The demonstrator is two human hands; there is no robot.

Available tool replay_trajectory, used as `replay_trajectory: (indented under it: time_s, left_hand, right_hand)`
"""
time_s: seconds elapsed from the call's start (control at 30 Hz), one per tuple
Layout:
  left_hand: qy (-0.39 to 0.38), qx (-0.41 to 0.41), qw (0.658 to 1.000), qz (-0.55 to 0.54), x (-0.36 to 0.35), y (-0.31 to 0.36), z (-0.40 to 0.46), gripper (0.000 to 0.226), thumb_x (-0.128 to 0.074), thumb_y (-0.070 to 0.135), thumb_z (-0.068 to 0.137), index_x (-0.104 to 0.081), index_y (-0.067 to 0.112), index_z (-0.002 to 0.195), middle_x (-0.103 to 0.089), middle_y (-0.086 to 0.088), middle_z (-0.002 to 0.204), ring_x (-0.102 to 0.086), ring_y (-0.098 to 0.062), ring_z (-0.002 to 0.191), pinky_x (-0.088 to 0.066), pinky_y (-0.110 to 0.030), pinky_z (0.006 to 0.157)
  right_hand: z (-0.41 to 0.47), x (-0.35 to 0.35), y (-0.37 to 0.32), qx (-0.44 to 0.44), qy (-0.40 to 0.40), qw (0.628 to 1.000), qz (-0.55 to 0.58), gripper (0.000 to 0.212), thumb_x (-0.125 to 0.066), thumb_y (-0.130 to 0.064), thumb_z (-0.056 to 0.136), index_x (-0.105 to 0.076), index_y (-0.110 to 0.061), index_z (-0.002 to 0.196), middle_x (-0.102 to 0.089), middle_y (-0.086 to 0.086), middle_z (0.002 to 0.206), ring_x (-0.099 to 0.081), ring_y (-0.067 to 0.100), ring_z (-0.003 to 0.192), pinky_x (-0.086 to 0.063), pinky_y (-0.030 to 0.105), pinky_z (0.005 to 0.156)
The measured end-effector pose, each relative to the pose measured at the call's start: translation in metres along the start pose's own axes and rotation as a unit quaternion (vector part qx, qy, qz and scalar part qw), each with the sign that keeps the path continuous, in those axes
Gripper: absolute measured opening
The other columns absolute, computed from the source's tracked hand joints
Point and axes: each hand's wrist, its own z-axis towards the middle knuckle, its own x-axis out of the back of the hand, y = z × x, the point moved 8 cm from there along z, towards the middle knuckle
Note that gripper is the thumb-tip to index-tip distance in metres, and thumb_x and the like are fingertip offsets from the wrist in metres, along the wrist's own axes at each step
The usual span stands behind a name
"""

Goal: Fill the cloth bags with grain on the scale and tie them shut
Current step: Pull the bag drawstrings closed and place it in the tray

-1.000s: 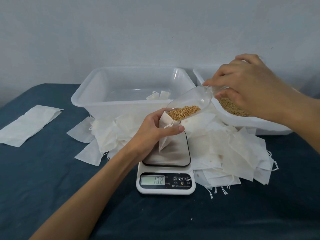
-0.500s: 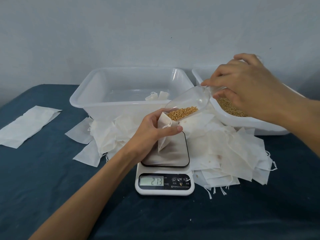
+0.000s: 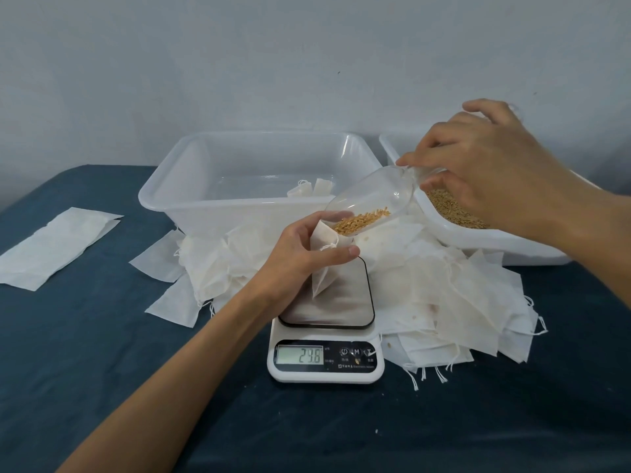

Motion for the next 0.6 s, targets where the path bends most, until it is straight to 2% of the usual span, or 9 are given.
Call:
replay_trajectory:
  time_s: [0.1, 0.23, 0.3, 0.37, 0.43, 0.5, 0.6]
  left_hand:
    - [-0.002, 0.001, 1.000, -0.006, -0.001, 0.000, 0.000, 0.055, -0.089, 0.019, 0.076, -0.071, 0.026, 0.127, -0.074, -0.017, 0.121, -0.070, -0.024, 0.112, -0.053, -0.030, 0.100]
    - [0.004, 0.003, 1.000, -0.004, 0.000, -0.001, 0.000, 0.056, -0.090, 0.020, 0.075, -0.071, 0.026, 0.127, -0.070, -0.026, 0.124, -0.068, -0.028, 0.111, -0.049, -0.038, 0.106]
    - [0.004, 0.003, 1.000, -0.004, 0.001, -0.001, 0.000, 0.055, -0.089, 0.019, 0.074, -0.072, 0.025, 0.126, -0.070, -0.025, 0.122, -0.068, -0.026, 0.107, -0.051, -0.035, 0.101]
    - [0.006, 0.002, 1.000, -0.002, 0.001, -0.001, 0.001, 0.054, -0.089, 0.019, 0.075, -0.072, 0.026, 0.126, -0.075, -0.017, 0.110, -0.069, -0.021, 0.101, -0.053, -0.026, 0.092]
    - [0.013, 0.000, 1.000, 0.003, 0.003, -0.001, 0.001, 0.054, -0.088, 0.018, 0.075, -0.072, 0.026, 0.126, -0.074, -0.010, 0.100, -0.068, -0.018, 0.096, -0.053, -0.023, 0.088]
    - [0.023, 0.001, 1.000, 0.005, 0.004, -0.002, 0.001, 0.053, -0.087, 0.015, 0.077, -0.072, 0.024, 0.126, -0.073, -0.012, 0.098, -0.066, -0.022, 0.096, -0.053, -0.025, 0.089]
    - [0.032, 0.003, 0.999, 0.003, 0.007, -0.002, 0.001, 0.053, -0.086, 0.012, 0.077, -0.071, 0.023, 0.127, -0.068, -0.017, 0.098, -0.063, -0.027, 0.094, -0.050, -0.031, 0.089]
  right_hand:
    - [0.001, 0.000, -0.001, -0.001, -0.001, 1.000, 0.004, 0.036, -0.075, -0.005, 0.085, -0.074, -0.017, 0.118, -0.069, 0.005, 0.101, -0.062, 0.034, 0.098, -0.026, 0.054, 0.113]
    - [0.000, -0.001, -0.001, -0.005, -0.008, 1.000, 0.009, 0.035, -0.074, -0.004, 0.087, -0.074, -0.017, 0.119, -0.069, 0.005, 0.103, -0.061, 0.034, 0.099, -0.025, 0.053, 0.114]
    - [0.000, -0.003, -0.001, -0.009, -0.016, 1.000, 0.010, 0.033, -0.074, -0.006, 0.088, -0.073, -0.018, 0.119, -0.068, 0.004, 0.103, -0.061, 0.033, 0.099, -0.025, 0.052, 0.114]
    - [-0.002, -0.006, 0.000, -0.020, -0.026, 0.999, 0.017, 0.032, -0.072, -0.008, 0.089, -0.072, -0.019, 0.119, -0.068, 0.003, 0.104, -0.060, 0.032, 0.100, -0.025, 0.050, 0.113]
    - [-0.003, -0.012, 0.004, -0.039, -0.039, 0.998, 0.037, 0.031, -0.071, -0.011, 0.091, -0.071, -0.020, 0.121, -0.067, 0.002, 0.106, -0.060, 0.030, 0.102, -0.025, 0.047, 0.112]
    - [-0.005, -0.020, 0.007, -0.057, -0.053, 0.994, 0.070, 0.030, -0.071, -0.013, 0.091, -0.070, -0.020, 0.120, -0.065, -0.002, 0.102, -0.060, 0.029, 0.101, -0.029, 0.042, 0.106]
    - [-0.012, -0.036, 0.016, -0.098, -0.078, 0.979, 0.158, 0.027, -0.072, -0.011, 0.090, -0.071, -0.016, 0.117, -0.059, -0.012, 0.096, -0.061, 0.023, 0.100, -0.036, 0.031, 0.088]
